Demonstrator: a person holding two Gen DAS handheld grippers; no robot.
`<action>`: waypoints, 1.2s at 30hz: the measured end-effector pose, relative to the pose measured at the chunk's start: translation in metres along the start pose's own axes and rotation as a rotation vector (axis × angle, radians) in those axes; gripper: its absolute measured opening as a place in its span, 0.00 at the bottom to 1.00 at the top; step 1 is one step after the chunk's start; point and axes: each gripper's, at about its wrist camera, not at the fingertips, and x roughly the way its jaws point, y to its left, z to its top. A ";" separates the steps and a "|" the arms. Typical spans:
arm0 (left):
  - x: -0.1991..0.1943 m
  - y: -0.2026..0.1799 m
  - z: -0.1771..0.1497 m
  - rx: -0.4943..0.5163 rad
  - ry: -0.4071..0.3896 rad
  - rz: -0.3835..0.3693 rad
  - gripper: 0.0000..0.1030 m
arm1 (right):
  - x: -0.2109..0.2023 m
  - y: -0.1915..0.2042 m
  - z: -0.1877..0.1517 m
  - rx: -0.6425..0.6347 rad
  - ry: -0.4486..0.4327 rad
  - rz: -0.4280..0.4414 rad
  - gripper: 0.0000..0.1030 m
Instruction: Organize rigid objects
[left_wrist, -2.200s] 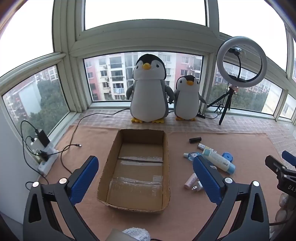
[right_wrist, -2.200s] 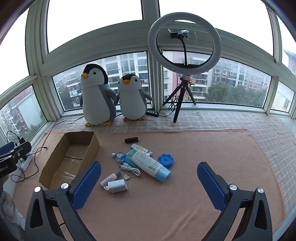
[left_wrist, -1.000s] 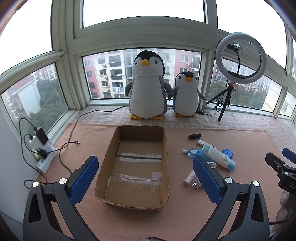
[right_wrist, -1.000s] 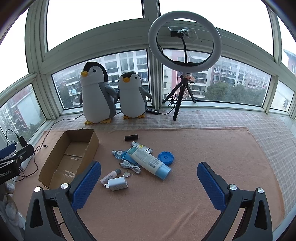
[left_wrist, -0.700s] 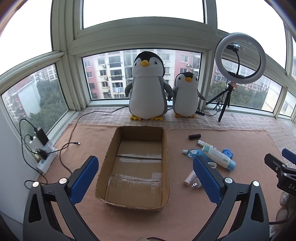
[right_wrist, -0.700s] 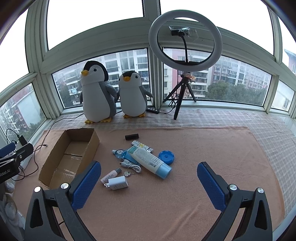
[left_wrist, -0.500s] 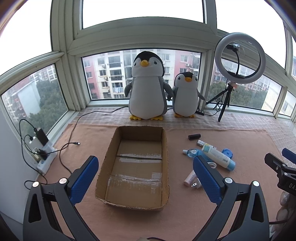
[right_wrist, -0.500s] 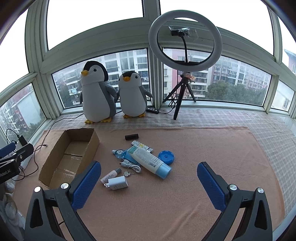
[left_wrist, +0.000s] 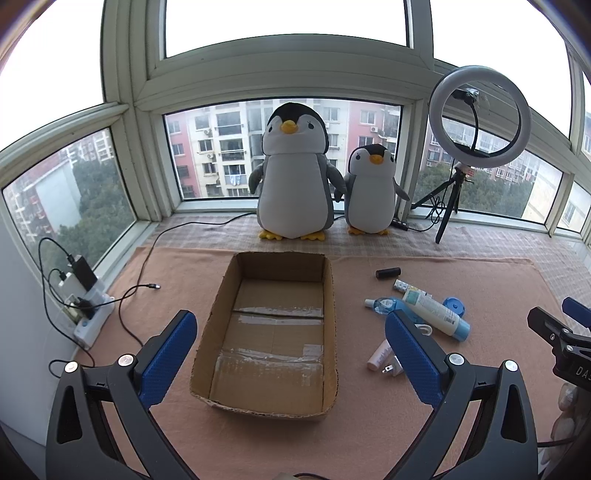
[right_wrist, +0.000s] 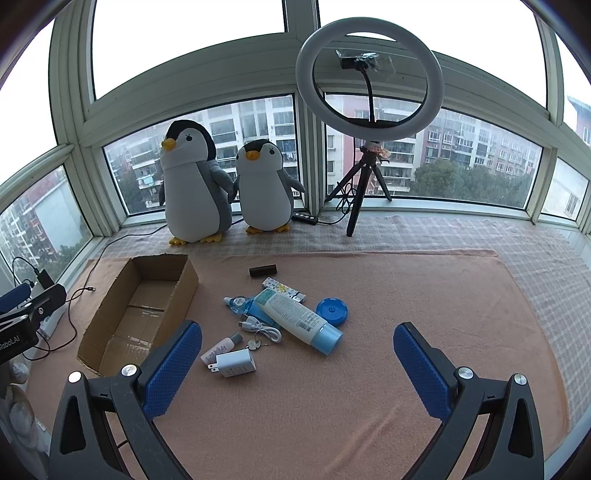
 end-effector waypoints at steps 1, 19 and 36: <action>0.000 0.000 0.000 0.001 0.000 -0.001 0.99 | 0.000 0.000 0.000 0.000 0.000 0.000 1.00; 0.000 -0.001 0.001 0.000 0.000 -0.002 0.99 | 0.000 0.000 0.000 0.000 0.001 0.001 1.00; 0.016 0.009 -0.006 -0.006 0.031 0.018 0.99 | 0.008 -0.001 -0.008 0.005 0.022 0.000 1.00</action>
